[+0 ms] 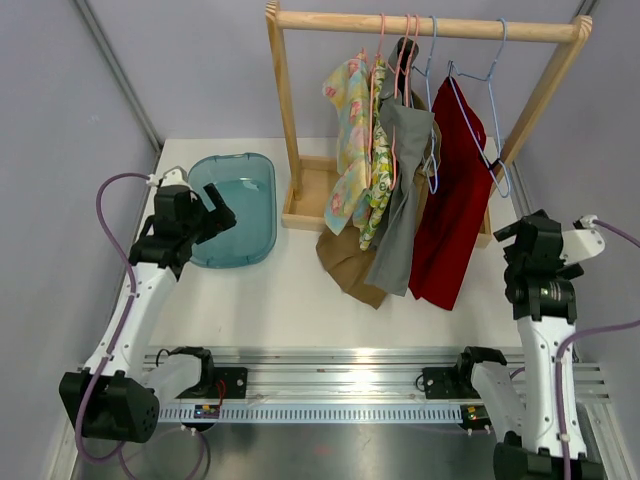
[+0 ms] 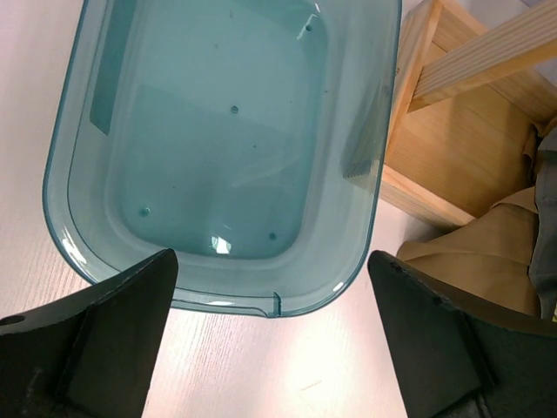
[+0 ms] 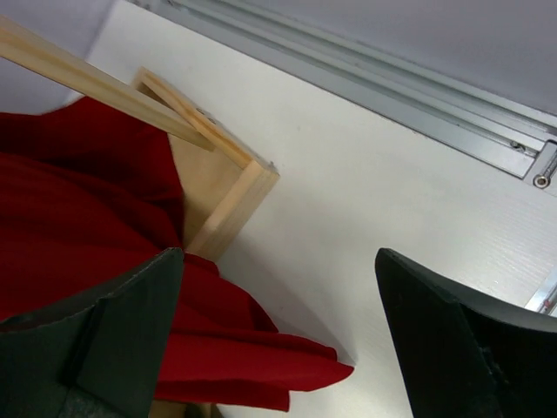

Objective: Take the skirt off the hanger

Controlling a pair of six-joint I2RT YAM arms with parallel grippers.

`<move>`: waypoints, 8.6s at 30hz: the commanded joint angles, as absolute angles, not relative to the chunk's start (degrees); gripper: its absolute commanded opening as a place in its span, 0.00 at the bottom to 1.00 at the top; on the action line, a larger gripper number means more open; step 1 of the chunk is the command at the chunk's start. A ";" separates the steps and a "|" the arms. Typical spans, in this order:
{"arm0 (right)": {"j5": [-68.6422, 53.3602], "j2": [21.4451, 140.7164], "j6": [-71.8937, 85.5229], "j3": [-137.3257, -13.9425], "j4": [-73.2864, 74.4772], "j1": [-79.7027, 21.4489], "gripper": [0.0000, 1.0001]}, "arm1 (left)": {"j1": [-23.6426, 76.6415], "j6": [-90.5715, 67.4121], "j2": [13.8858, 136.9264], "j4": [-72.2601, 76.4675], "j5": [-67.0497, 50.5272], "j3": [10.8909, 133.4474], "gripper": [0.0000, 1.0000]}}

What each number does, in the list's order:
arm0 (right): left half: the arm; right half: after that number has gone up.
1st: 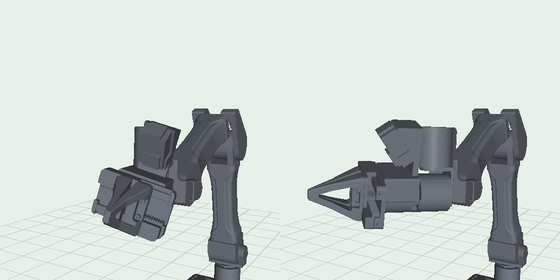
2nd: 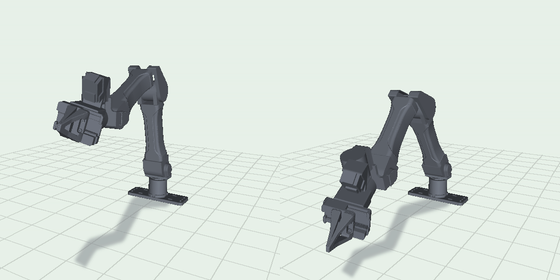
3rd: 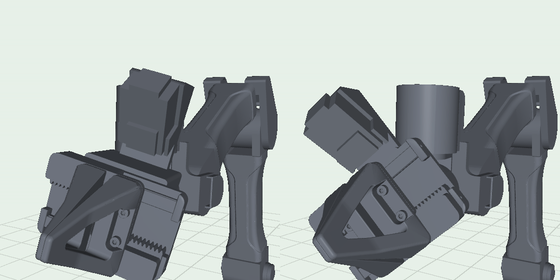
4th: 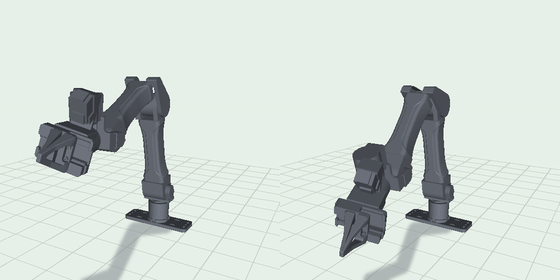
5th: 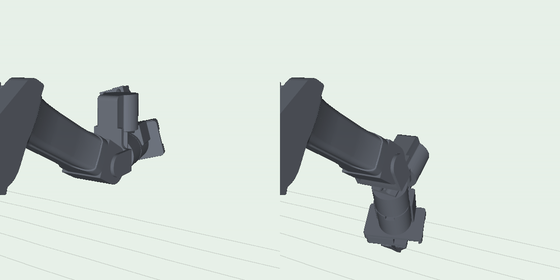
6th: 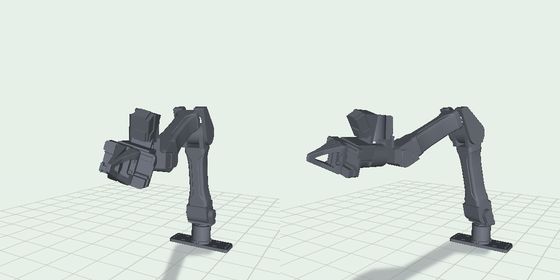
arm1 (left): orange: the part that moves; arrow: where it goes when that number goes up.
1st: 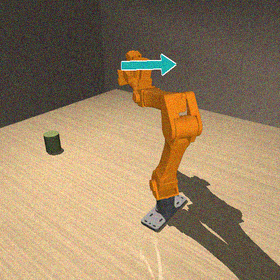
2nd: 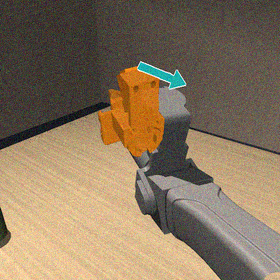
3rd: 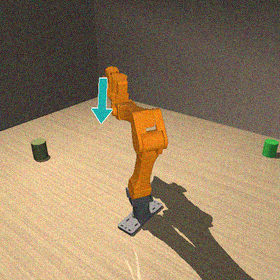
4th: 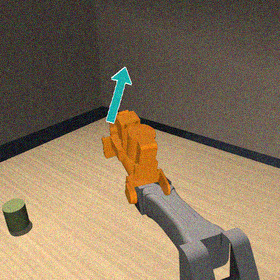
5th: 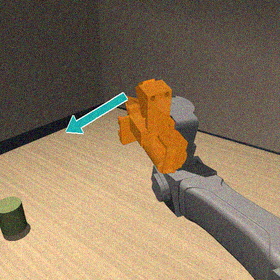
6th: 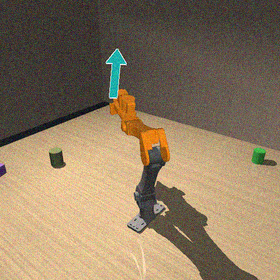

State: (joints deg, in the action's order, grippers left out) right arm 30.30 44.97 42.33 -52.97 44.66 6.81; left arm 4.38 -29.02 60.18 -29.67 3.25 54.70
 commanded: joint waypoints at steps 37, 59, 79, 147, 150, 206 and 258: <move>-11.34 79.98 23.55 -113.30 35.69 6.77 0.94 | 5.36 -26.54 53.09 -29.00 1.76 52.82 0.96; -11.43 83.93 22.50 -110.39 35.06 5.71 0.00 | 5.36 -25.75 53.96 -29.70 2.37 53.17 0.96; -17.05 69.18 25.48 -111.28 41.22 5.71 0.00 | 52.53 -10.74 72.32 -39.38 12.48 109.16 0.99; -10.03 39.64 28.74 -84.56 34.20 2.99 0.00 | 87.09 -10.11 86.40 -5.96 6.50 97.28 0.00; -5.64 38.94 28.48 -81.31 32.70 2.99 0.00 | 88.94 -9.32 86.66 -8.95 5.81 98.70 0.00; -58.47 31.28 44.91 -105.09 39.84 1.32 0.00 | 64.39 19.00 50.96 -17.81 53.19 81.45 0.00; -1.05 62.02 27.25 -113.63 47.82 1.05 0.00 | 11.25 -18.01 61.45 -29.36 12.77 68.24 0.99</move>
State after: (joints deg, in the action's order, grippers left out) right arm -2.09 57.82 26.81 -109.65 55.51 1.21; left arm 10.81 -15.59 66.81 -29.76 19.70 73.93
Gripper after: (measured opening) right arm 0.033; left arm 0.987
